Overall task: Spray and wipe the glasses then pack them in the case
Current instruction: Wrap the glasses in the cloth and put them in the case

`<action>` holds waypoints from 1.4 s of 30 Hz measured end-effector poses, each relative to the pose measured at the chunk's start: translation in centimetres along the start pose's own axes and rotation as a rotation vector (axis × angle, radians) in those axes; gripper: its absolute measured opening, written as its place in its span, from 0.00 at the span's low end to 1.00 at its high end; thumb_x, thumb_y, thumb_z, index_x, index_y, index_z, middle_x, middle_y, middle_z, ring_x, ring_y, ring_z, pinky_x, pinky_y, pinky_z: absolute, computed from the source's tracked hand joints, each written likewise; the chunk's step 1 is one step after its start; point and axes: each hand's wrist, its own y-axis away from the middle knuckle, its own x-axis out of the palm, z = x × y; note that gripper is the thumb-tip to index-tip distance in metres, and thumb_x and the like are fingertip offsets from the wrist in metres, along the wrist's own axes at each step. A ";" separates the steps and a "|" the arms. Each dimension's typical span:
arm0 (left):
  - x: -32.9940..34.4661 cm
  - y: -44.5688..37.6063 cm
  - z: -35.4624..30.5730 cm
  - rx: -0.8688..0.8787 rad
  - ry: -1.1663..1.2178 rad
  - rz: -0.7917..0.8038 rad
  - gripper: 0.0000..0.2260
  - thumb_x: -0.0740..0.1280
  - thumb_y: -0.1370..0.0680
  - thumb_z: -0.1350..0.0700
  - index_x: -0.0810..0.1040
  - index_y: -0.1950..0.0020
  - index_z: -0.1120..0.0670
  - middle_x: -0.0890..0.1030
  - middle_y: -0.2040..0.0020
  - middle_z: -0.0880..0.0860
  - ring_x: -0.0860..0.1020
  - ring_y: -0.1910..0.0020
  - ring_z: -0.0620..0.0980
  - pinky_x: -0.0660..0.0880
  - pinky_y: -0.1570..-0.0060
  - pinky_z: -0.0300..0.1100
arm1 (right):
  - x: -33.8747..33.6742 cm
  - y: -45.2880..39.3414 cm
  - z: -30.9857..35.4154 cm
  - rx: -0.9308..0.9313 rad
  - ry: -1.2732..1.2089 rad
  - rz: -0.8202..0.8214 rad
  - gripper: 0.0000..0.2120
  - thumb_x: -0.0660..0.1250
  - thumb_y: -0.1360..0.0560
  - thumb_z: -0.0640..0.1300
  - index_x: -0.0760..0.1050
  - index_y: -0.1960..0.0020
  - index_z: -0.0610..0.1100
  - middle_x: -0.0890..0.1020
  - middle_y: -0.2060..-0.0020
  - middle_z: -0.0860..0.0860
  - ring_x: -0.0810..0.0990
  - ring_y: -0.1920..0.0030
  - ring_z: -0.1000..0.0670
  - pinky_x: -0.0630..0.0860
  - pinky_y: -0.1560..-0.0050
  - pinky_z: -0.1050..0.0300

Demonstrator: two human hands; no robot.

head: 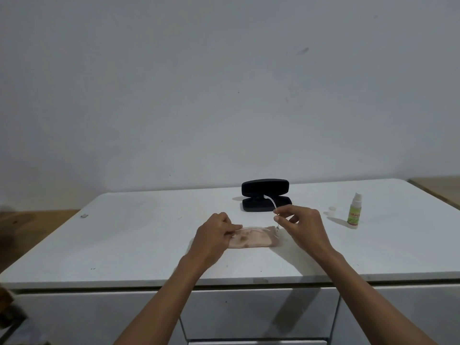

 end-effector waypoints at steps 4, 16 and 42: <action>0.4 -0.6 1.2 -0.068 0.199 0.050 0.15 0.68 0.20 0.64 0.86 0.42 0.46 0.77 0.55 0.44 0.76 0.52 0.42 0.73 0.54 0.37 | 0.0 -0.4 0.4 -0.036 0.067 0.032 0.08 0.77 0.26 0.44 0.86 0.48 0.52 0.86 0.62 0.59 0.84 0.63 0.54 0.81 0.53 0.51; -0.2 -1.1 2.5 -0.263 0.618 -0.011 0.13 0.72 0.24 0.67 0.88 0.51 0.49 0.86 0.59 0.49 0.81 0.61 0.41 0.79 0.53 0.45 | 1.1 -1.0 1.2 -0.103 0.306 0.313 0.09 0.72 0.23 0.45 0.88 0.48 0.56 0.87 0.53 0.60 0.76 0.49 0.55 0.74 0.51 0.59; -1.8 0.3 1.1 -0.087 0.238 0.108 0.20 0.77 0.37 0.41 0.84 0.46 0.34 0.84 0.53 0.33 0.79 0.56 0.41 0.76 0.61 0.34 | 0.0 -0.5 -0.2 -0.129 0.393 0.501 0.29 0.72 0.34 0.67 0.74 0.35 0.65 0.83 0.47 0.59 0.74 0.45 0.55 0.73 0.47 0.56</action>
